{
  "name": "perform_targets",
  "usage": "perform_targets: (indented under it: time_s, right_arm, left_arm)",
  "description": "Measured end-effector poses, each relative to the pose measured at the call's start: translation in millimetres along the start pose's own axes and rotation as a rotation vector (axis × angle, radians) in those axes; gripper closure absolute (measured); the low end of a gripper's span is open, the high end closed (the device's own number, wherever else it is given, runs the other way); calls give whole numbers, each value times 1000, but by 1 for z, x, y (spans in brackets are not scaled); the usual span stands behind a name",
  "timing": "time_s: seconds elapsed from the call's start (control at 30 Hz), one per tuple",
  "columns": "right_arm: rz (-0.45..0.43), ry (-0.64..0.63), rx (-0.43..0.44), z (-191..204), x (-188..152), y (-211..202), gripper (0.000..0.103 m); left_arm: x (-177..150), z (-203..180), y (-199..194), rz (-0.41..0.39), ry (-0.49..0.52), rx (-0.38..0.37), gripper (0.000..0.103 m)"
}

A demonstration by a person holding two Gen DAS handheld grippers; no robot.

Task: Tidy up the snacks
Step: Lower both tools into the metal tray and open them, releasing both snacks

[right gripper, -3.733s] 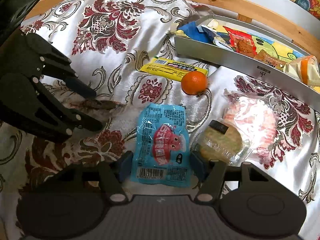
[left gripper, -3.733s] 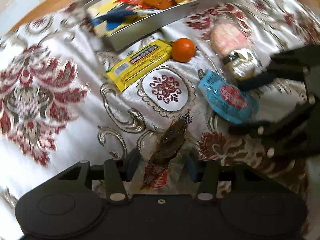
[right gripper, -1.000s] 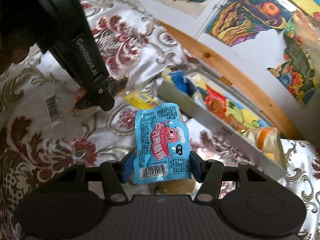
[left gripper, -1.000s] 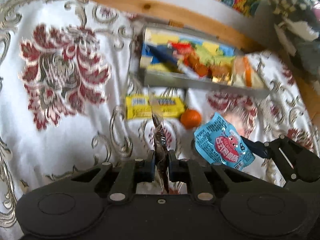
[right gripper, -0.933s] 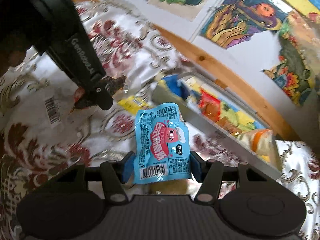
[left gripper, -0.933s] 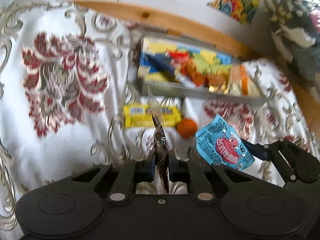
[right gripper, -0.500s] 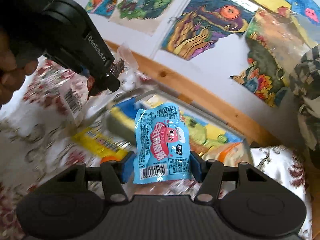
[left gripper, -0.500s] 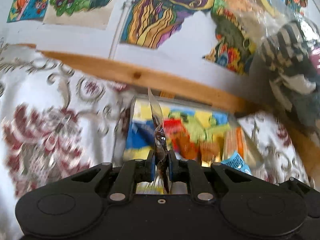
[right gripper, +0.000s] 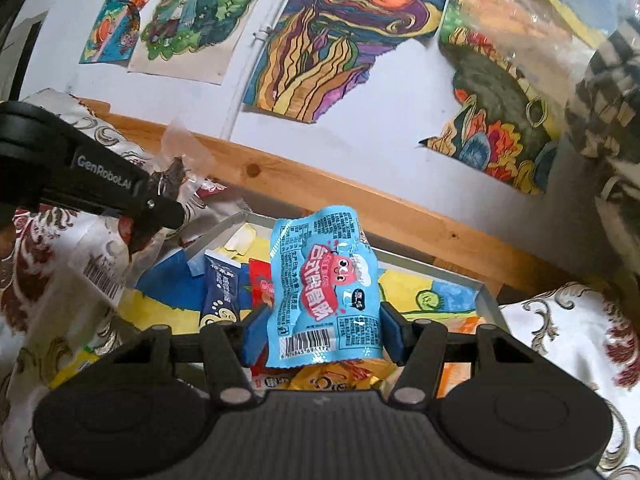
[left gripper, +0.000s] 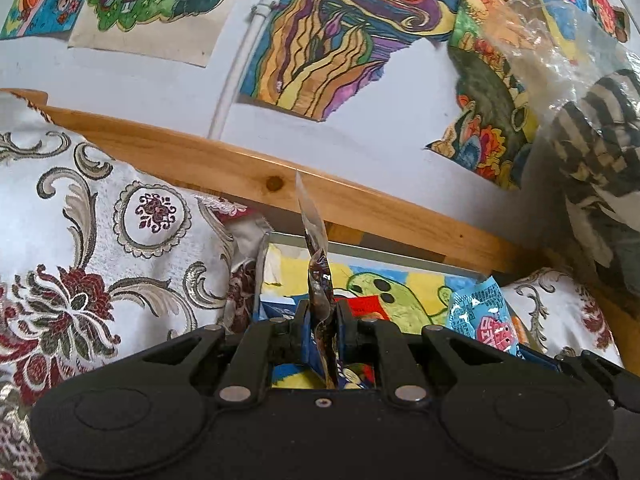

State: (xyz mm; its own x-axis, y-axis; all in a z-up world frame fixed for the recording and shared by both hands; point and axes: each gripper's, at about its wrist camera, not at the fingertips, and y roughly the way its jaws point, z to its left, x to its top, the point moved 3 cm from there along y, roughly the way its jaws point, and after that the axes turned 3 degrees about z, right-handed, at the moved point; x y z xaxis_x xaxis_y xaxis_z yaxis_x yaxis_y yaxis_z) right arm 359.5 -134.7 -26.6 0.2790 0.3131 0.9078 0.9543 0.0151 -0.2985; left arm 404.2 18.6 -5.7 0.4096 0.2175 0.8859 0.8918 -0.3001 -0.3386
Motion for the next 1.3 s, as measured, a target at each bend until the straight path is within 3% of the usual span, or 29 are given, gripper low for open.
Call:
perform_targets:
  time_s: [0.33, 0.87, 0.97, 1.13, 1.3]
  right_arm:
    - [40, 37, 16, 1, -7, 24, 41]
    - [103, 60, 47, 8, -19, 38, 37]
    - [111, 63, 42, 8, -19, 38, 35]
    - [103, 69, 34, 5, -16, 32, 26]
    - [80, 87, 26, -1, -9, 16, 15]
  left_arm:
    - [-4, 1, 19, -8, 6, -41, 90]
    - [-21, 4, 37, 35, 30, -9, 89]
    - [-22, 2, 38, 33, 55, 11, 78]
    - [-19, -5, 32, 6, 109, 37, 41]
    - [-13, -10, 19, -14, 115, 50, 25]
